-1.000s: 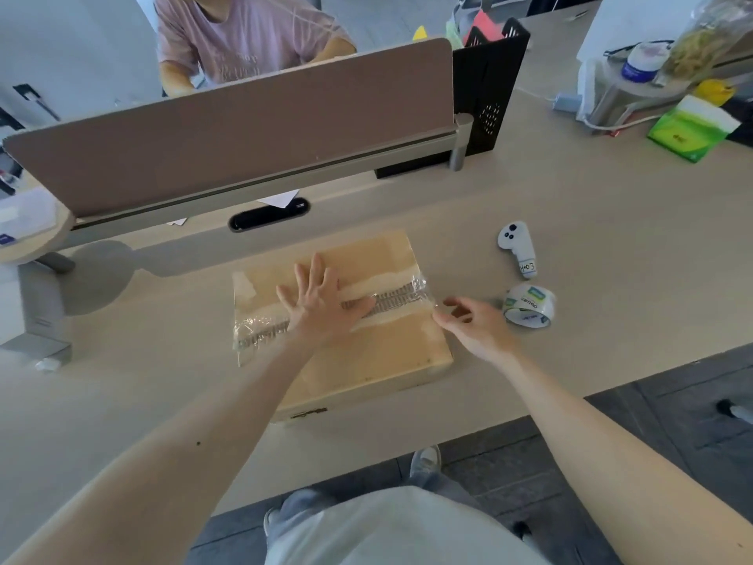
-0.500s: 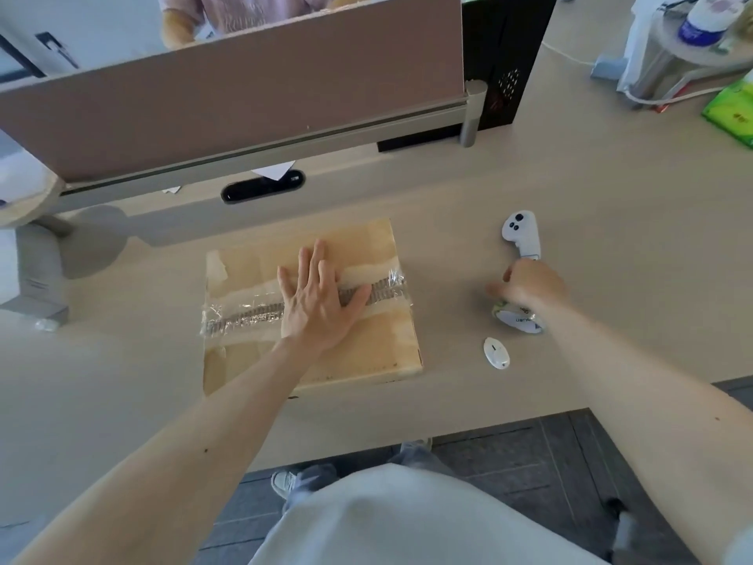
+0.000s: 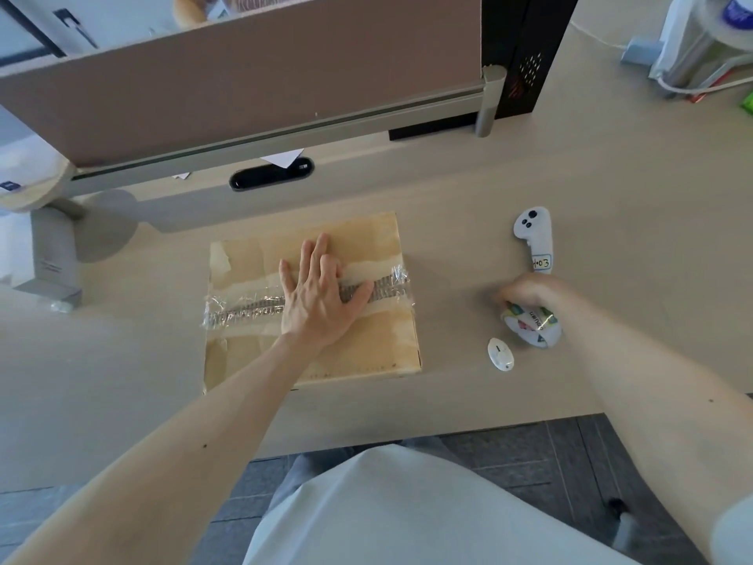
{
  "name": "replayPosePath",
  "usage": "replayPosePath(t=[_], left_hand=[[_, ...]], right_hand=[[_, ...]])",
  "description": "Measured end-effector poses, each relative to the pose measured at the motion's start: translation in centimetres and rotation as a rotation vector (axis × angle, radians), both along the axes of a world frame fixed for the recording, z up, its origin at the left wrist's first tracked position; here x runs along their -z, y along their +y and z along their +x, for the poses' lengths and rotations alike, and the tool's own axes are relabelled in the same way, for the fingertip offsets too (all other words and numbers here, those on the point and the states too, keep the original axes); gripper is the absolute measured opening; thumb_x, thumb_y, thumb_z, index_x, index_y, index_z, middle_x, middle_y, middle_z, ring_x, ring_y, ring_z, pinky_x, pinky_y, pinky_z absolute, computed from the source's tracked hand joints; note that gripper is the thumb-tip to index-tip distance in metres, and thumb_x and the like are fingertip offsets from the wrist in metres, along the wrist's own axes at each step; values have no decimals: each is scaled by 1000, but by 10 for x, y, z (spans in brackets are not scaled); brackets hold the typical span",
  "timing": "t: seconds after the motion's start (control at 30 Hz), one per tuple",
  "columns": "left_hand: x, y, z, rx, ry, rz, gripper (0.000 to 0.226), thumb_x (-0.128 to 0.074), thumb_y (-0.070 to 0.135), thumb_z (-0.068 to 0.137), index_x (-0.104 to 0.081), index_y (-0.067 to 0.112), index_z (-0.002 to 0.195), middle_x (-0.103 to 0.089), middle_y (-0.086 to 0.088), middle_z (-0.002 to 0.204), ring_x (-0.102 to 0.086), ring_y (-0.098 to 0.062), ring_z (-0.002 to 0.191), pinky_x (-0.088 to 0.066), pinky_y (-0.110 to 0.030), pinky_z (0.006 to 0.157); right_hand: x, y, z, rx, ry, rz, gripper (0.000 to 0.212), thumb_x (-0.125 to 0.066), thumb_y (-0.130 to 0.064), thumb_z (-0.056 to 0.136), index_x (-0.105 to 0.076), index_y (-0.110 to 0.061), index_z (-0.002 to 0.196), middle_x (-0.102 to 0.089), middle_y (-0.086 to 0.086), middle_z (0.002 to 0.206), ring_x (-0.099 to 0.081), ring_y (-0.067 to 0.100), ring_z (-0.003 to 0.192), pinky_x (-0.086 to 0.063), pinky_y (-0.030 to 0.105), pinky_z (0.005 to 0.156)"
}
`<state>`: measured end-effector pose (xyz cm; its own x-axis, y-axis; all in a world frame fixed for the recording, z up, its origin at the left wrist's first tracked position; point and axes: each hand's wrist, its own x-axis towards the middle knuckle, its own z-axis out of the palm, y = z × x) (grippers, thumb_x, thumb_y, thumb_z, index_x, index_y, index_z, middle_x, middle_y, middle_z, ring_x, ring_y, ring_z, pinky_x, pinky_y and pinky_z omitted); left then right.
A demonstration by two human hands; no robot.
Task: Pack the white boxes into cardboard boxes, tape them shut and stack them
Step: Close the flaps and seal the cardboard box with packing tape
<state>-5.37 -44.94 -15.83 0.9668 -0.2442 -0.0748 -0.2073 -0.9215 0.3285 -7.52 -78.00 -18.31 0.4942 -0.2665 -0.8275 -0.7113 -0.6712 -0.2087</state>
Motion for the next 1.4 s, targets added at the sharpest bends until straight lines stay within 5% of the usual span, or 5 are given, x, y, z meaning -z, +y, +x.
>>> replayPosePath(t=[0.27, 0.63, 0.77, 0.9, 1.4], left_hand=[[2, 3, 3, 13, -21, -2, 44, -42, 69, 91, -34, 26, 93, -14, -4, 167, -3, -24, 155, 1, -61, 121], [-1, 8, 5, 62, 16, -134, 40, -53, 60, 91, -49, 23, 107, -29, 7, 161, -10, -17, 154, 9, -58, 119], [-28, 21, 15, -19, 257, -541, 56, -43, 76, 81, -61, 32, 111, -61, 26, 113, -56, -11, 122, -15, -61, 117], [-72, 47, 21, 1, 599, -872, 62, -54, 72, 79, -61, 27, 120, -74, 3, 112, -66, -3, 106, -47, -20, 84], [-50, 199, 22, -390, 521, -974, 28, -63, 19, 99, -71, 2, 78, -70, -14, 63, -67, -24, 56, -57, -30, 56]], right_hand=[[-16, 20, -14, 91, -45, -38, 14, -53, -11, 74, -52, -12, 60, -53, -1, 35, -49, 21, 42, -38, 17, 50], [-107, 47, -6, 54, -457, 58, 25, -54, -22, 73, -47, -1, 61, -59, 22, 82, -39, 17, 63, -30, 30, 60], [-151, 85, -2, -43, -560, 178, 15, -59, -16, 84, -73, -12, 83, -68, -18, 70, -54, 6, 71, -41, 22, 65], [-166, 148, 17, -291, -566, 226, 15, -61, -18, 84, -71, -28, 89, -66, -14, 86, -63, 9, 86, -49, 23, 73], [-135, 318, 57, -590, -458, 222, 71, -66, -39, 88, -37, -18, 150, -40, -2, 154, -40, 17, 139, -35, 31, 109]])
